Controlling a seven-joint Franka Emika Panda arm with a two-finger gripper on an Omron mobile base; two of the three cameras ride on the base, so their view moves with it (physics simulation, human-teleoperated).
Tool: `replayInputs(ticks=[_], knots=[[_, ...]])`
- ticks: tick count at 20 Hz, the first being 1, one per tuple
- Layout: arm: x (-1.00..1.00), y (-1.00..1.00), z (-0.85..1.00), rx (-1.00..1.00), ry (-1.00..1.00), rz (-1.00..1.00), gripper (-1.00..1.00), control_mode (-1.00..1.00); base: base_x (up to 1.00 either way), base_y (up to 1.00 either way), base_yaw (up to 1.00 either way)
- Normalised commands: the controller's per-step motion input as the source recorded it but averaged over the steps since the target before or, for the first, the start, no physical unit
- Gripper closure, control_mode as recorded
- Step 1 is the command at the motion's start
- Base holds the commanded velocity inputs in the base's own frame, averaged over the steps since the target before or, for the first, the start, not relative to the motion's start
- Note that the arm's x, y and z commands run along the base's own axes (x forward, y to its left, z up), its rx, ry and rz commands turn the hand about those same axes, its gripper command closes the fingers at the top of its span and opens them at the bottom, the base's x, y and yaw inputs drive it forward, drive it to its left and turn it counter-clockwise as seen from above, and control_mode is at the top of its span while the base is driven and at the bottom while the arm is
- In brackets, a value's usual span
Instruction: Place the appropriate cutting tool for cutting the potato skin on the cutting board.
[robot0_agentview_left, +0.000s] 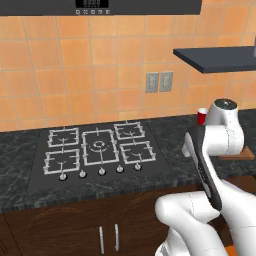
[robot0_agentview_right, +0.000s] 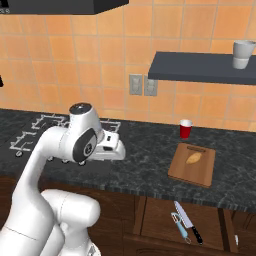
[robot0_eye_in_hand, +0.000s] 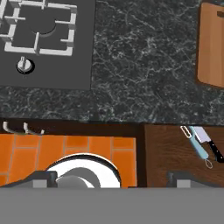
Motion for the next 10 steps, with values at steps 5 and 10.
replayInputs(ticks=[5,10], knots=[[-0.61,-1.0,-0.16,0.0,-0.13,0.06,-1.0,-1.0,0.0,0.0,0.0],[-0.23,-0.42,-0.06,0.0,-0.07,0.03,-1.0,-1.0,0.0,0.0,0.0]])
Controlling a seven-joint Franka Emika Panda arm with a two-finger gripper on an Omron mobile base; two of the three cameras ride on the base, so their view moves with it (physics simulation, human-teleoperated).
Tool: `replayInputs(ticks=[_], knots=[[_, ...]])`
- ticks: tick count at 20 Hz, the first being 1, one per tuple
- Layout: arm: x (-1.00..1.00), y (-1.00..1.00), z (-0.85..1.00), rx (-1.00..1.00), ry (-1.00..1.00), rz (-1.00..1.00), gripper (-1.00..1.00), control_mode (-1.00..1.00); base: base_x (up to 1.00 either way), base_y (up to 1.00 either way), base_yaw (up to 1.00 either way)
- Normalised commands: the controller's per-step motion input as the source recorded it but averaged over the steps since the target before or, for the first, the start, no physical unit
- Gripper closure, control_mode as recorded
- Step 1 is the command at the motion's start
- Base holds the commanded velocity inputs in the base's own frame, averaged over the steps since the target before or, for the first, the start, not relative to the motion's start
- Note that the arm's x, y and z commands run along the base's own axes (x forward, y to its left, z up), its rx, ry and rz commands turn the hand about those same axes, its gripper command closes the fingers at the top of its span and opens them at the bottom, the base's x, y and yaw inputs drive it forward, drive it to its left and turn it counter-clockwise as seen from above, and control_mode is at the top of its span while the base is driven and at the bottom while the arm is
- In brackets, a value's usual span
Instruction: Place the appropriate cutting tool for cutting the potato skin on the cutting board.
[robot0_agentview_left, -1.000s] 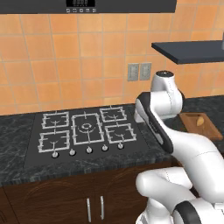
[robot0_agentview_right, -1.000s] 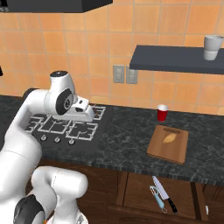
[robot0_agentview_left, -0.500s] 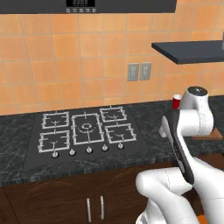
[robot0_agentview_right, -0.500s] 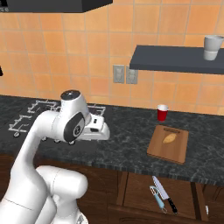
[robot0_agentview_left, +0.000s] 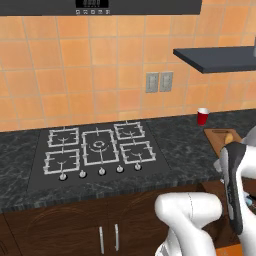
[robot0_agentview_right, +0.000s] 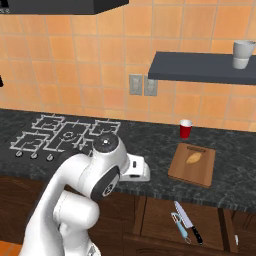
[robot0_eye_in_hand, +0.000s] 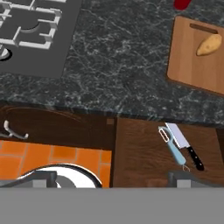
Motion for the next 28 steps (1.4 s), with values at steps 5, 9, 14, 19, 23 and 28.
replayInputs(ticks=[5,9,14,19,23,28], knots=[[0.31,-0.7,-0.12,0.06,0.0,0.02,-1.0,-1.0,0.0,0.0,0.0],[0.22,-1.0,-0.1,0.13,0.03,0.03,-1.0,-1.0,0.0,0.0,0.0],[0.0,-1.0,-0.07,0.12,0.0,0.08,-1.0,-1.0,0.0,0.0,0.0],[0.0,-0.19,-0.17,-0.02,0.02,0.01,-1.0,-1.0,0.0,0.0,0.0],[0.0,-0.08,-0.65,-0.12,0.15,0.0,-1.0,-1.0,0.0,0.0,0.0],[0.0,-0.03,-0.4,-0.09,0.09,0.0,-1.0,-1.0,0.0,0.0,0.0]])
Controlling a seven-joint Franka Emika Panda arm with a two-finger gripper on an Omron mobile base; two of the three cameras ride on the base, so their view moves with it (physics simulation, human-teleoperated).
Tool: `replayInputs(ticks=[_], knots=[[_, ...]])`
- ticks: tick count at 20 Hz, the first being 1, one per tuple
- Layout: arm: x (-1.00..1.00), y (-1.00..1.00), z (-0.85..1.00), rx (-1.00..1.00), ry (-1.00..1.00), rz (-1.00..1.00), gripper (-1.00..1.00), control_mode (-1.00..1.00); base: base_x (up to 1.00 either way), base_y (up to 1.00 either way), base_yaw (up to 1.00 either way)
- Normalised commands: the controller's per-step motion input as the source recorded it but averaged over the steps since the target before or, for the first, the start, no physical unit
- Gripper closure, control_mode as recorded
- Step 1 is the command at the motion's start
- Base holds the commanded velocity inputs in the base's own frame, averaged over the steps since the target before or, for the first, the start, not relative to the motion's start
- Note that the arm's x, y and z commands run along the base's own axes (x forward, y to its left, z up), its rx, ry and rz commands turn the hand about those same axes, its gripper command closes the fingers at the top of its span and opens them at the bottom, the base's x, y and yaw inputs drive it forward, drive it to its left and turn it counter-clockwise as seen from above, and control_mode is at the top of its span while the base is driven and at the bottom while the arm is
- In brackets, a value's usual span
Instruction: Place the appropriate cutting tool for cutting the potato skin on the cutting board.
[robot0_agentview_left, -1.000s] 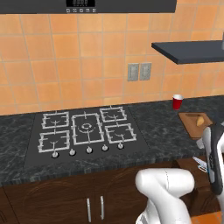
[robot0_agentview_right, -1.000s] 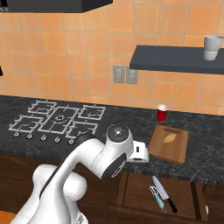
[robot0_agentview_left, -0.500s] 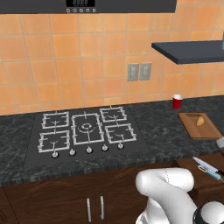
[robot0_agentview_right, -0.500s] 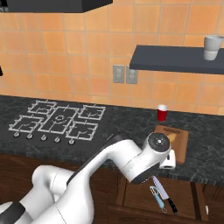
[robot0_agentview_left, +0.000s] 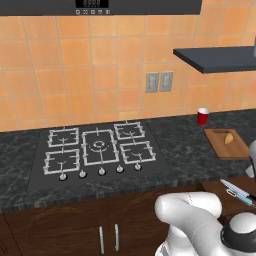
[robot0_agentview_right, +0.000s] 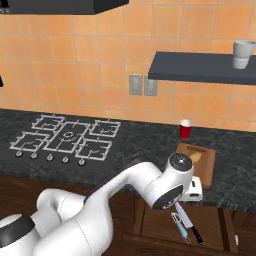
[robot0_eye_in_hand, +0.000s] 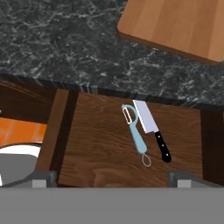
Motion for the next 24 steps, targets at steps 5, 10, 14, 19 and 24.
replayInputs(ticks=[5,10,14,19,24], knots=[[0.0,0.0,-0.37,-0.01,0.0,0.0,-1.0,-1.0,0.0,0.0,0.0],[0.0,0.0,-0.49,-0.04,0.0,0.0,-1.0,-1.0,0.0,0.0,0.0],[-0.09,0.0,-0.42,-0.02,-0.01,0.02,-1.0,-1.0,0.0,0.0,0.0],[-0.15,0.0,-0.6,-0.07,0.0,0.02,-1.0,-1.0,0.0,0.0,0.0],[0.12,-0.14,-0.15,0.0,-0.01,0.02,-1.0,-1.0,0.0,0.0,0.0]])
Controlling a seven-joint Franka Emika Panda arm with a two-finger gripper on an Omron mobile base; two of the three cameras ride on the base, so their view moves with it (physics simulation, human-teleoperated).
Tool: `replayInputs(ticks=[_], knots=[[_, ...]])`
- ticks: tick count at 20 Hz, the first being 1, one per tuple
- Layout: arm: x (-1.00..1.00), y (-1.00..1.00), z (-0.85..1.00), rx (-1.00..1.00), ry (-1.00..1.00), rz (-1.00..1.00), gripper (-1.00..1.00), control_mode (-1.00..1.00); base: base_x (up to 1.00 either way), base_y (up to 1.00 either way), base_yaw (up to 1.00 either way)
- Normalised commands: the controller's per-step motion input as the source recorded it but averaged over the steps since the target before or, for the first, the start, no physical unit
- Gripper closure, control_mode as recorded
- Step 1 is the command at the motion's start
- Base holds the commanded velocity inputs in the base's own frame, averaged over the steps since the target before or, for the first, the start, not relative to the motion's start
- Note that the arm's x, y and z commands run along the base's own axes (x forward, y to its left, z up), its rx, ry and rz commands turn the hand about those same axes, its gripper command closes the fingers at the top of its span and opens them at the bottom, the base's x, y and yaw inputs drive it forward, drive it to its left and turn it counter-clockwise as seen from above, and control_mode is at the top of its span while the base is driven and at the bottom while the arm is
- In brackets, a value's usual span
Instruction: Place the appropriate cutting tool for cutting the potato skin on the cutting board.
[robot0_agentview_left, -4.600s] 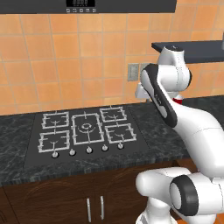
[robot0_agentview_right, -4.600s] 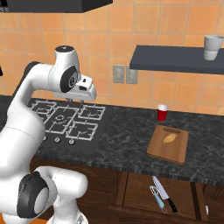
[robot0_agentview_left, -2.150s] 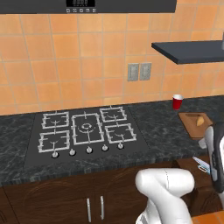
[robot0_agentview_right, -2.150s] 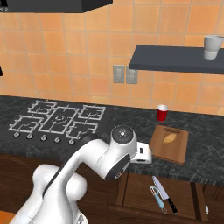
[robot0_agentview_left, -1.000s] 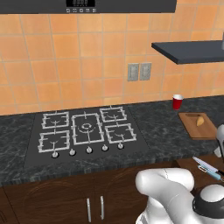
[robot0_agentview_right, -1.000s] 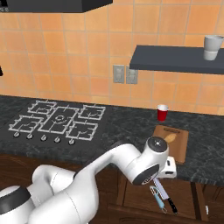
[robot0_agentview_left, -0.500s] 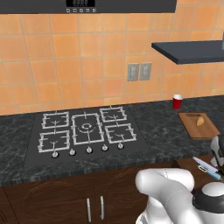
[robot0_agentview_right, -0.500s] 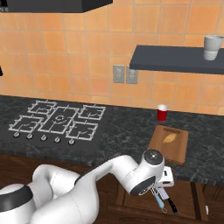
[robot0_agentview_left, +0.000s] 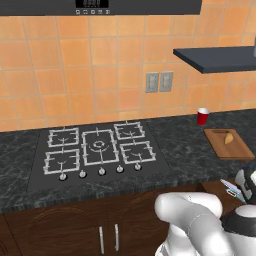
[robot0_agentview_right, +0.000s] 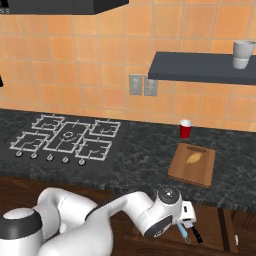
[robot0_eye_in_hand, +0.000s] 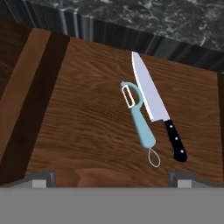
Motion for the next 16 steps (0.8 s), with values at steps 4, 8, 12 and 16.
replayInputs(ticks=[4,8,12,16], knots=[[0.36,-0.65,-0.22,0.03,0.0,0.15,-1.0,-1.0,0.0,0.0,0.0],[0.09,-0.34,-0.04,0.02,0.0,0.09,-1.0,-1.0,0.0,0.0,0.0],[0.06,0.0,-0.03,0.0,0.05,0.0,-1.0,-1.0,0.0,0.0,0.0],[0.08,0.0,-0.14,0.0,0.08,0.0,-1.0,-1.0,0.0,0.0,0.0]])
